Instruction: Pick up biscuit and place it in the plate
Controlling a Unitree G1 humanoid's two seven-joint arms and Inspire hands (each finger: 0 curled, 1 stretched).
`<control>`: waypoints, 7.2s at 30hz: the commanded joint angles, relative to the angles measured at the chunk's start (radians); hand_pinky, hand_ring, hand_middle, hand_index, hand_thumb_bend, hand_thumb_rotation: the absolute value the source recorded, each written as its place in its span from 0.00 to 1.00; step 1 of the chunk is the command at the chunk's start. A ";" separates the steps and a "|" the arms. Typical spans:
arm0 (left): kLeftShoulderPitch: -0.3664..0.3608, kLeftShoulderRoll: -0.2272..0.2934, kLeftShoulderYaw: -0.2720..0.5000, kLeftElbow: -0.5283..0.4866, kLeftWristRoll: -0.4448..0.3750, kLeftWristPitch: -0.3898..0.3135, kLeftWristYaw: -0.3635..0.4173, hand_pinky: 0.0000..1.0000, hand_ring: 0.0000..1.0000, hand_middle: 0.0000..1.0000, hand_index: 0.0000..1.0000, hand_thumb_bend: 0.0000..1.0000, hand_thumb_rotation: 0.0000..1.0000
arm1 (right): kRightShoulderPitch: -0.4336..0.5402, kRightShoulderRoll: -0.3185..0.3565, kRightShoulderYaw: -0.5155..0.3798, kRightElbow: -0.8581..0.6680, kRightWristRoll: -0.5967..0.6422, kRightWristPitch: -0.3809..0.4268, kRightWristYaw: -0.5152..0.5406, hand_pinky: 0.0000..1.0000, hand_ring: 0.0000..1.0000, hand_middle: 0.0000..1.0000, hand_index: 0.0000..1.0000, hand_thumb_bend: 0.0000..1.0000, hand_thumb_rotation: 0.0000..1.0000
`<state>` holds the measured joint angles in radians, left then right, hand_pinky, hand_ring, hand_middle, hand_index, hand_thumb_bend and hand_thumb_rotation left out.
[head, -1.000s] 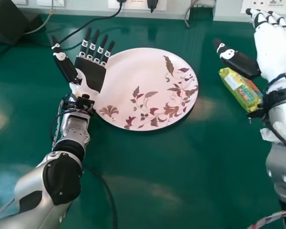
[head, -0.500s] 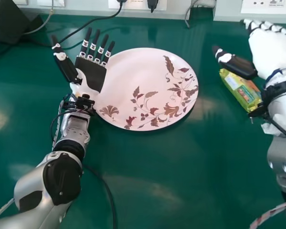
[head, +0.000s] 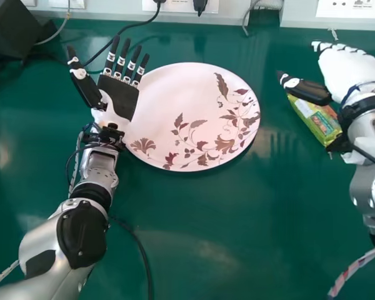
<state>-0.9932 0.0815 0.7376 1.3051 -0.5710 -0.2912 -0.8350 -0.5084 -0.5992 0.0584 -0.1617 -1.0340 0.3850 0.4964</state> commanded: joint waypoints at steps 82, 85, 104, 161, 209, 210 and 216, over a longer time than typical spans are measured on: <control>0.028 -0.007 0.004 0.010 -0.012 0.013 -0.006 0.92 0.94 0.99 0.99 1.00 0.50 | -0.026 -0.095 0.151 0.237 0.117 0.111 0.068 1.00 1.00 1.00 1.00 0.78 0.98; 0.028 -0.005 0.005 0.010 -0.012 0.014 -0.002 0.92 0.94 1.00 0.99 1.00 0.51 | -0.023 -0.099 0.154 0.238 0.116 0.113 0.073 1.00 1.00 1.00 1.00 0.79 0.97; 0.026 -0.005 0.016 0.011 -0.023 0.019 -0.023 0.87 0.94 1.00 1.00 1.00 0.47 | -0.015 -0.119 0.168 0.252 0.119 0.132 0.109 1.00 1.00 1.00 1.00 0.69 0.86; 0.007 0.029 0.075 0.013 -0.131 0.246 -0.016 0.88 0.92 0.99 1.00 1.00 0.38 | 0.028 -0.112 0.202 0.186 -0.034 0.263 0.089 0.03 0.94 1.00 0.96 0.10 0.00; 0.006 0.036 0.033 0.014 -0.052 0.160 0.029 0.86 0.90 0.96 0.98 1.00 0.35 | 0.066 -0.111 0.141 0.062 -0.032 0.257 0.074 0.00 0.01 0.48 0.47 0.51 0.00; 0.007 0.036 0.029 0.014 -0.047 0.154 0.027 0.86 0.90 0.96 0.98 1.00 0.35 | 0.066 -0.111 0.139 0.065 -0.029 0.254 0.070 0.00 0.00 0.48 0.47 0.51 0.00; 0.010 0.035 0.008 0.014 -0.028 0.123 0.025 0.86 0.90 0.96 0.99 1.00 0.35 | 0.064 -0.105 0.136 0.069 -0.027 0.252 0.068 0.00 0.00 0.48 0.47 0.51 0.00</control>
<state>-1.0035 0.1195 0.7581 1.3105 -0.6082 -0.1564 -0.8136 -0.4514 -0.7121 0.2050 -0.0931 -1.0669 0.6366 0.5764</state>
